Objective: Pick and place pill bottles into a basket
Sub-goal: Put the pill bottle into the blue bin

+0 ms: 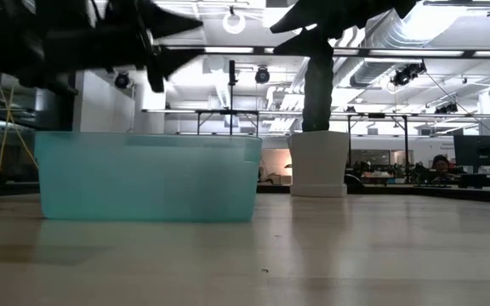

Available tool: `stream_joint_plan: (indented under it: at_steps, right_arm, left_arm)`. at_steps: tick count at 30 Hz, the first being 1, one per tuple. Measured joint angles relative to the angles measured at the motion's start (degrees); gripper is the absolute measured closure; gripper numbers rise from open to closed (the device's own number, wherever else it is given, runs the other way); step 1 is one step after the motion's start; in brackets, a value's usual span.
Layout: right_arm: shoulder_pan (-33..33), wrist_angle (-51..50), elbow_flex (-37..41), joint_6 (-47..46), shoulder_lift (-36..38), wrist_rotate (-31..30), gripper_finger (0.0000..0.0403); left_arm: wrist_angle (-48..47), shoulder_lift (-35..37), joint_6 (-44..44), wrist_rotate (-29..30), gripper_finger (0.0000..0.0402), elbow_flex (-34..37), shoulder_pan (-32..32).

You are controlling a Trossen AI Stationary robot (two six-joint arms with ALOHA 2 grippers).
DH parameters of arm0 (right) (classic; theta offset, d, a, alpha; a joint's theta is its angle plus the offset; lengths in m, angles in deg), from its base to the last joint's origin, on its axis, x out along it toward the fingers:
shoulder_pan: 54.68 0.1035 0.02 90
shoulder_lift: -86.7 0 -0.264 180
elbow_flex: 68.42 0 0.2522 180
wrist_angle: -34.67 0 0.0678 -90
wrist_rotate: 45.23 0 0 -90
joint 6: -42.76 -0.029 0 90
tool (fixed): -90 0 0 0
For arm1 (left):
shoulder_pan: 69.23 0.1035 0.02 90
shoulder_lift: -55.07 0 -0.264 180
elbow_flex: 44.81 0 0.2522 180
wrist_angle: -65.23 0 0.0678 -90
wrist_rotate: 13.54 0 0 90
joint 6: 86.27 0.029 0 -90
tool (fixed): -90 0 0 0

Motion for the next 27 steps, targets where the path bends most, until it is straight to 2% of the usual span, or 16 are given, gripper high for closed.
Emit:
stream_joint_plan:
  at_steps: [2, 4, 6, 9, 11, 14, 17, 19, 23, 27]
  right_arm:
    - [0.0, 0.0, 0.0, 0.0, 0.0, -0.05, 0.0191]
    - [0.0, 0.02, 0.0, 0.12, 0.0, -0.04, 0.0192]
    - [0.01, 0.12, 0.0, 0.15, 0.0, -0.05, 0.0192]
    - [0.01, 0.29, 0.02, 0.11, 0.0, -0.5, 0.0192]
    - [0.0, 0.46, 0.02, -0.29, 0.0, -0.72, 0.0192]
    - [0.02, 0.65, 0.02, -1.23, 0.0, -0.93, 0.0192]
    - [0.0, 0.92, 0.02, -1.37, 0.0, -0.95, 0.0192]
    - [0.02, 1.3, 0.02, -1.73, 0.0, -1.5, 0.0192]
    - [0.0, 2.11, 0.02, -2.4, 0.0, -2.99, 0.0192]
    - [0.0, 3.04, 0.02, -2.4, 0.0, -3.8, 0.0192]
  left_arm:
    - [-3.92, 5.51, 1.16, -1.65, 0.0146, -0.08, -0.01]
    - [-12.39, 11.4, 2.07, -3.55, 0.0165, -1.53, -0.02]
    - [-26.17, 17.33, 2.29, -5.48, 0.0186, -4.65, -0.02]
    - [-53.17, 24.05, 4.01, -6.06, 0.0215, -13.28, -0.02]
    - [-69.35, 26.22, 5.49, -4.07, 0.0233, -19.91, 0.0]
    - [-86.31, 27.07, 8.25, 2.54, 0.0254, -27.76, 0.04]
    - [-96.09, 27.07, 8.91, 8.88, 0.0264, -31.98, 0.17]
    - [-100.0, 27.07, 8.12, 10.72, 0.0264, -32.7, 1.75]
    - [-107.03, 26.94, 3.49, 8.58, 0.0236, -32.7, 7.83]
    - [-113.58, 25.23, 0.38, 4.03, 0.0172, -32.68, 17.02]
